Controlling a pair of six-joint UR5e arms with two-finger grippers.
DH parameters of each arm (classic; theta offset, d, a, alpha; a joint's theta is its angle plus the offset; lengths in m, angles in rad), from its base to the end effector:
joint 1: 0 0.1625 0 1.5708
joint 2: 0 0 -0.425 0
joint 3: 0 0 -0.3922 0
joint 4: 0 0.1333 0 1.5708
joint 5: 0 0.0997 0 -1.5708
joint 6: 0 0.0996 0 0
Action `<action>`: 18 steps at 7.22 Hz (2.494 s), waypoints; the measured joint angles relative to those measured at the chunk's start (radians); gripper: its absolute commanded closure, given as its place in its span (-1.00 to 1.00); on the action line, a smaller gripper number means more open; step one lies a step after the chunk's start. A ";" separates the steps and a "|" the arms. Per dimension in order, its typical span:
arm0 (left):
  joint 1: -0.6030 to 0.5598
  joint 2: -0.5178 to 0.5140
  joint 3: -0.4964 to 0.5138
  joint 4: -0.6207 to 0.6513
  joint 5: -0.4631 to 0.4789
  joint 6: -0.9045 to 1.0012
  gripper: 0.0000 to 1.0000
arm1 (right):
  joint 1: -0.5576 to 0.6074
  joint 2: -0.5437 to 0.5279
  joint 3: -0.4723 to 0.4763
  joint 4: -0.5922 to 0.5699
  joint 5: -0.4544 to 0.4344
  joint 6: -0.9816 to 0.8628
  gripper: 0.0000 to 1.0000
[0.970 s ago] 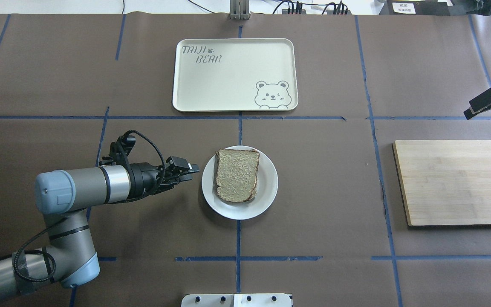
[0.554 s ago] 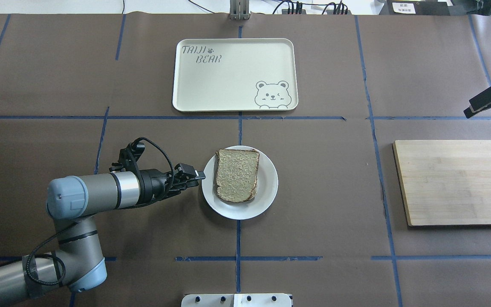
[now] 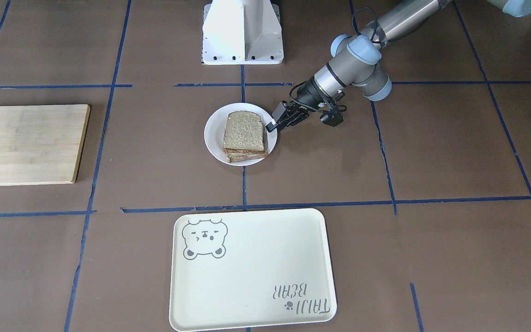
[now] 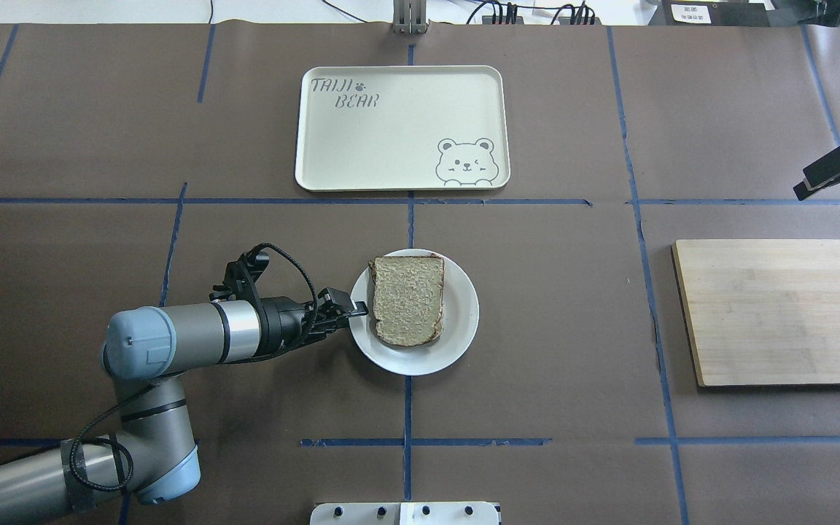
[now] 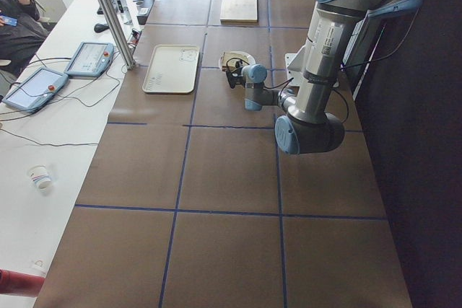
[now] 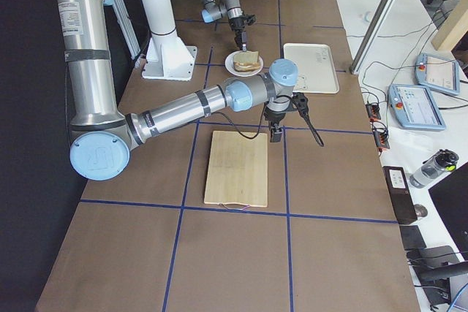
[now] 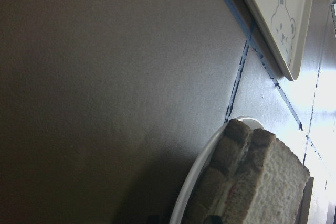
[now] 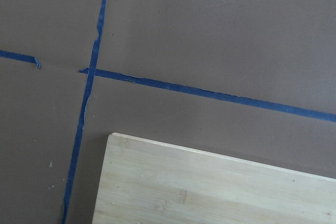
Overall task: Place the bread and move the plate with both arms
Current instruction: 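Move the left gripper to the plate rim nearest the robot and grip it, then slide the plate with the left gripper onto the bear tray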
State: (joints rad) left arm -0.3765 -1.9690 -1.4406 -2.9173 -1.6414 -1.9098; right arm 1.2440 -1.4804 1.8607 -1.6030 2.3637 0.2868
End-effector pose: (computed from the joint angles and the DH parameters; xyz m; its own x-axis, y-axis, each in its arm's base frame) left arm 0.5468 -0.3520 0.3464 -0.1385 -0.3019 -0.9432 0.2706 0.9046 -0.3293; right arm -0.1079 -0.5126 0.4719 0.6480 -0.1850 0.7388 0.1235 0.9827 0.1377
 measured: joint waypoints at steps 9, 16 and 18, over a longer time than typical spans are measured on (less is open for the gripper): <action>0.018 -0.042 -0.002 -0.004 -0.002 -0.021 0.98 | 0.009 -0.002 0.000 0.000 -0.002 -0.007 -1.00; -0.178 -0.212 0.097 0.061 0.142 -0.213 1.00 | 0.085 -0.007 -0.010 -0.001 -0.035 -0.068 -1.00; -0.249 -0.324 0.292 0.094 0.172 -0.305 0.96 | 0.124 -0.020 -0.018 -0.011 -0.034 -0.159 -1.00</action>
State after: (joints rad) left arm -0.6257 -2.2926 -1.1481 -2.8234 -1.4698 -2.2143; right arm 1.3681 -1.4999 1.8427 -1.6138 2.3296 0.1280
